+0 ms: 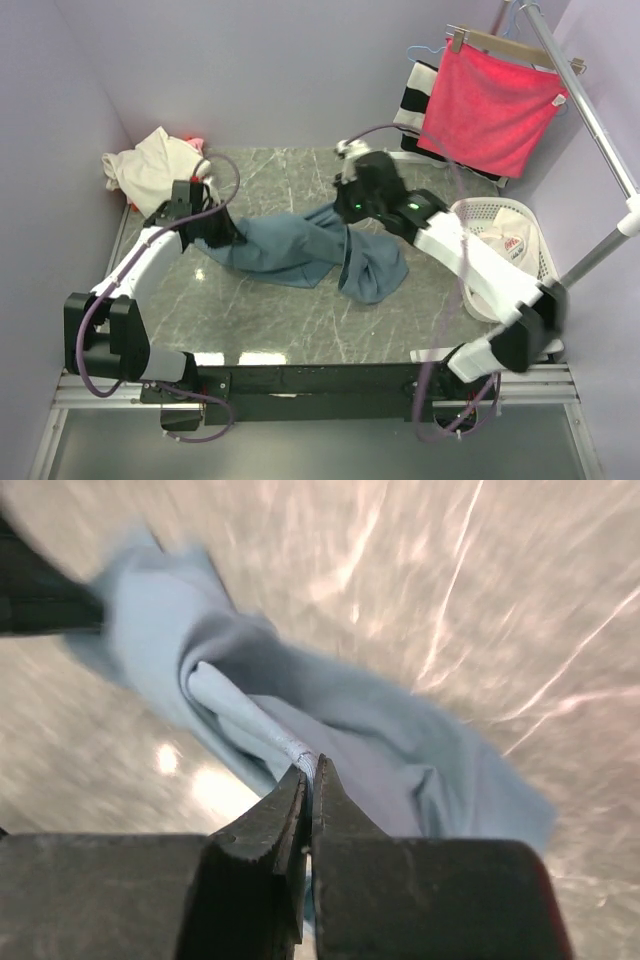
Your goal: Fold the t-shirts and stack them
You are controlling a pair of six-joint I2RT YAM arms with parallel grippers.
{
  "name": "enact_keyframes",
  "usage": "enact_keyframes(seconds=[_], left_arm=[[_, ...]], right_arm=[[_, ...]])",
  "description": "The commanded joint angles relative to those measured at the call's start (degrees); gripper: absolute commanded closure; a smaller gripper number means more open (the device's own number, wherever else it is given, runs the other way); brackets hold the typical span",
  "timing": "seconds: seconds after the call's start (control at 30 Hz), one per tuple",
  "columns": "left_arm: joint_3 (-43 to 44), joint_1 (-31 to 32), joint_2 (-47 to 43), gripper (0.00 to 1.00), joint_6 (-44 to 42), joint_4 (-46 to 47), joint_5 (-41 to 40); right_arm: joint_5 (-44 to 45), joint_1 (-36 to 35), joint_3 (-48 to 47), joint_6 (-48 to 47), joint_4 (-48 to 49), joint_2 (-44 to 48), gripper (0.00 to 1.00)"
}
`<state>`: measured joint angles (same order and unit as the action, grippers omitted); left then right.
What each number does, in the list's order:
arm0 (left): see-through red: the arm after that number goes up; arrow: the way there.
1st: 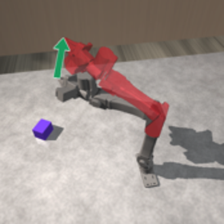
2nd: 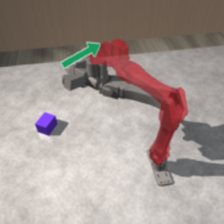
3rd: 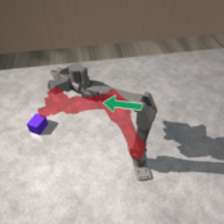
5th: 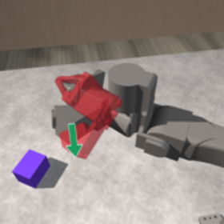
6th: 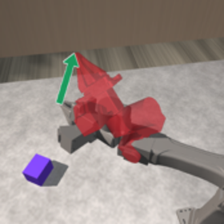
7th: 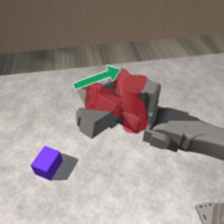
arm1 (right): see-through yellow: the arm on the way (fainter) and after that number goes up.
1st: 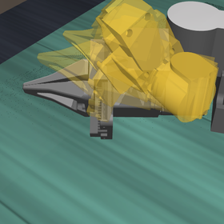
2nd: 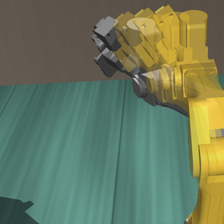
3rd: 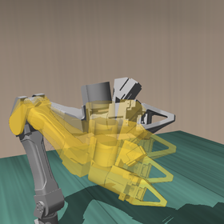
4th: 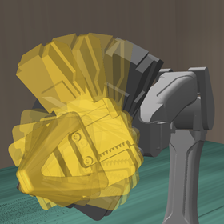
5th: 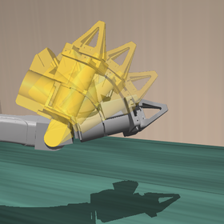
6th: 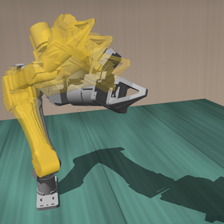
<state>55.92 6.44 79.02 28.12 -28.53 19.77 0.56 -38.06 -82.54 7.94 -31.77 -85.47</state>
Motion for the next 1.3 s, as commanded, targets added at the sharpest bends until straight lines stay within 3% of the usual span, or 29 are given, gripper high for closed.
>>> enact_keyframes(seconds=[0.0,0.2,0.4,0.57,0.73,0.87,0.93,0.97,1.03,1.13,1.27], left_arm=[[9.63,-0.2,1.57,0.99,-3.51,1.73,-3.78],[18.16,-0.11,5.0,0.99,-5.18,1.99,-0.87],[24.41,-0.2,0.97,0.99,-7.37,0.06,-1.58],[30.03,-0.2,-6.94,0.97,-8.43,-1.96,-0.61],[38.37,-0.2,-14.24,0.91,-9.48,-6.35,-4.56],[44.27,-0.2,-17.49,0.77,-10.45,-9.43,-1.06],[45.07,-0.2,-18.99,0.71,-9.58,-9.26,0.79],[44.98,-0.2,-19.26,0.63,-9.23,-9.26,1.14],[44.02,-0.2,-18.56,0.59,-8.7,-10.4,1.5],[39.89,-0.2,-15.66,0.58,-8.35,-11.19,2.11],[28.92,-0.2,-11.01,0.66,-5.89,-5.93,4.83]], right_arm=[[14.2,1.15,3.17,0.67,2.24,12.42,1.0],[15.43,1.06,5.46,0.67,0.4,22.44,1.0],[12.11,0.97,4.15,-0.21,-0.22,30.1,1.0],[-3.78,0.97,1.07,-2.41,-1.46,32.55,1.0],[-16.62,0.8,0.9,-2.41,1.09,36.68,1.0],[-25.5,0.8,-0.69,-3.02,2.14,39.23,1.0],[-24.39,0.71,0.79,-2.59,3.9,42.04,1.0],[-22.81,0.8,1.24,-2.41,4.86,42.58,0.99],[-15.87,0.71,2.38,-2.32,4.79,42.85,0.99],[-5.42,0.71,4.83,-2.06,3.82,40.66,0.99],[5.84,0.89,8.54,0.05,1.2,33.2,0.99]])
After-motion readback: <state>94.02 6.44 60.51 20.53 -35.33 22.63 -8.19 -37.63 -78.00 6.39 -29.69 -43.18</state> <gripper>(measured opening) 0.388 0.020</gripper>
